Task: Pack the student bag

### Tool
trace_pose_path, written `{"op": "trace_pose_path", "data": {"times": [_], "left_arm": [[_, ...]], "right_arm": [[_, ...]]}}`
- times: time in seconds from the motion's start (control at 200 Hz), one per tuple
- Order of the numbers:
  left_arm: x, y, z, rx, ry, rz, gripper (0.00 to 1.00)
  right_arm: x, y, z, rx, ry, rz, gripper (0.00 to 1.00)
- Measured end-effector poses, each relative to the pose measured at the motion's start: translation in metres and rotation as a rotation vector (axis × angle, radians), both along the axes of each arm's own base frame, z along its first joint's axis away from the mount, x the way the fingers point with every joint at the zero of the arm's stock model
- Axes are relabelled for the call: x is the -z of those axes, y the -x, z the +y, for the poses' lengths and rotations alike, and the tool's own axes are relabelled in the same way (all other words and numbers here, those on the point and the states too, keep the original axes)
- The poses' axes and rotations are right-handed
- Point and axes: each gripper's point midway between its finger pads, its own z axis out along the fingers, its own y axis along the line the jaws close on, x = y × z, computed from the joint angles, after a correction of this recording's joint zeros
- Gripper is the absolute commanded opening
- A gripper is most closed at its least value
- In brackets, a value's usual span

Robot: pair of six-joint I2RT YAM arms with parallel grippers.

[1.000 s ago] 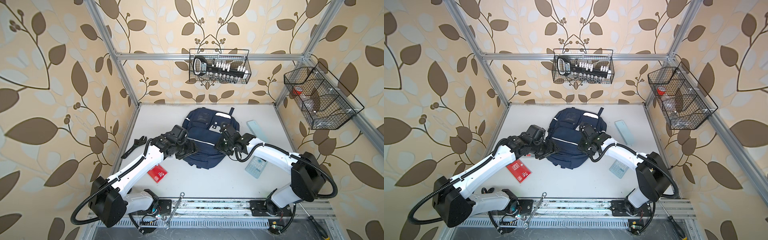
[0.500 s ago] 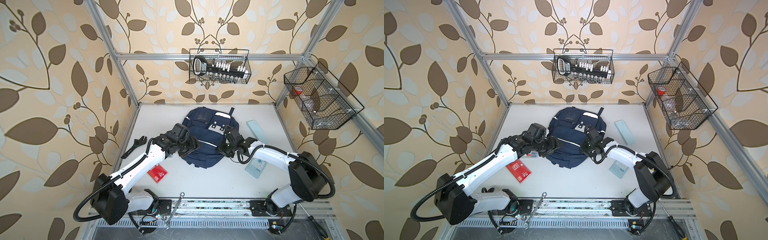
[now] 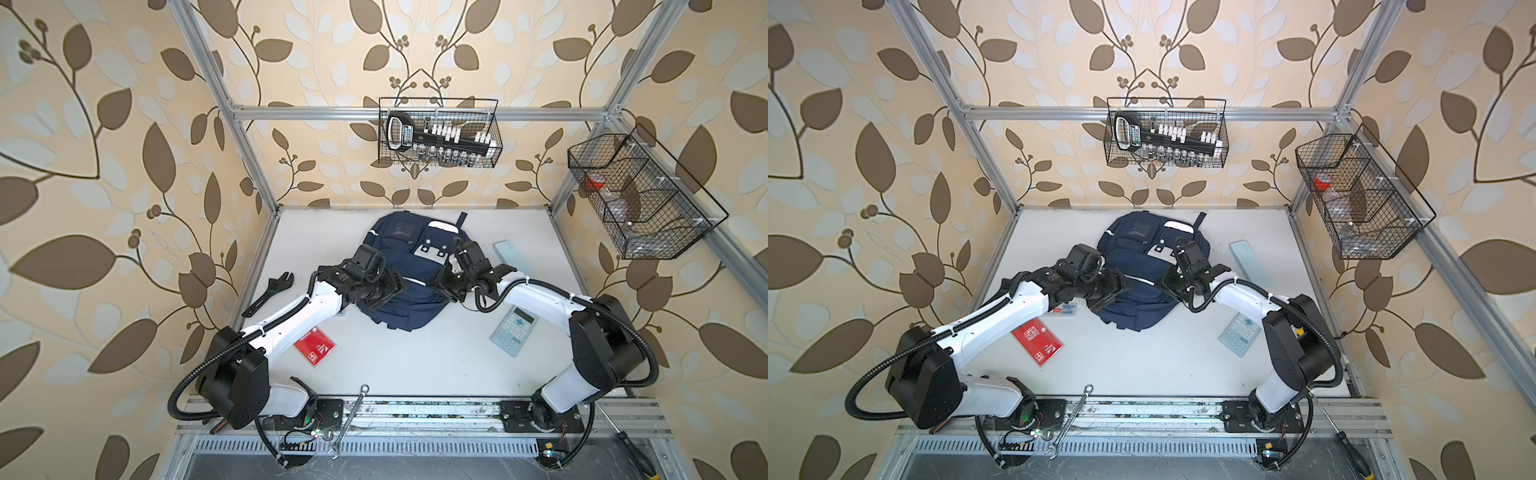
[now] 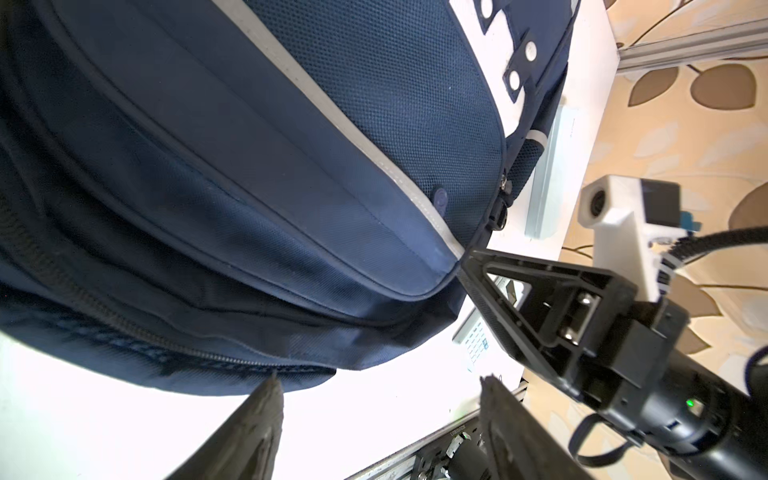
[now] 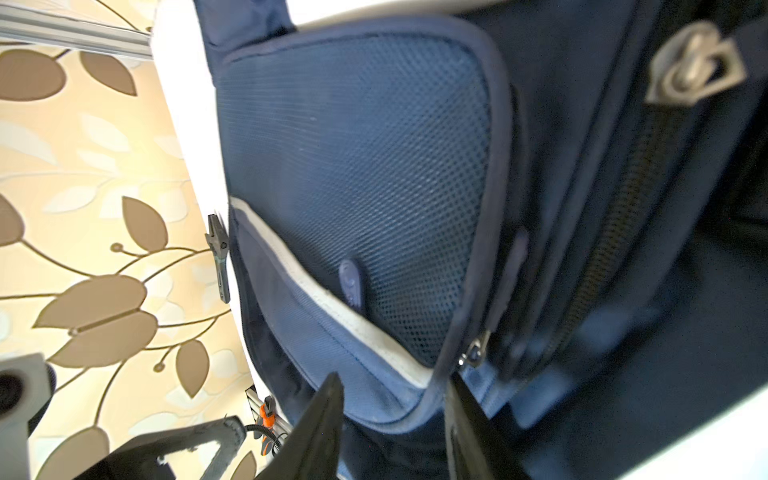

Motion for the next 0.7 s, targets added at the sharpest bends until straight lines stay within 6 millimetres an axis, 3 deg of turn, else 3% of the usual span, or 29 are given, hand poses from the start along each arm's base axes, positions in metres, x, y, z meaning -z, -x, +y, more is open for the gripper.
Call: {"op": "trace_pose_path", "data": {"times": [0.09,0.23,0.415,0.45,0.575,0.7], "left_arm": [[0.004,-0.001,-0.001,-0.002,-0.003,0.007,0.74],[0.006,-0.001,-0.001,-0.003,-0.004,0.01,0.74],[0.009,-0.002,0.001,-0.012,-0.002,0.015,0.76],[0.009,-0.002,0.002,-0.014,-0.003,0.017,0.77],[0.01,-0.002,0.002,-0.023,-0.001,0.024,0.84],[0.008,-0.005,0.007,-0.055,0.005,0.041,0.9]], "right_arm": [[0.007,-0.001,0.001,0.01,-0.004,0.017,0.48],[0.011,0.0,0.002,0.032,-0.014,0.024,0.48],[0.016,0.0,0.001,0.058,-0.012,0.038,0.13],[0.018,0.0,0.001,0.058,-0.012,0.041,0.0],[0.017,-0.006,0.007,0.045,-0.021,0.046,0.0],[-0.01,-0.019,0.018,0.029,-0.067,0.004,0.0]]}}
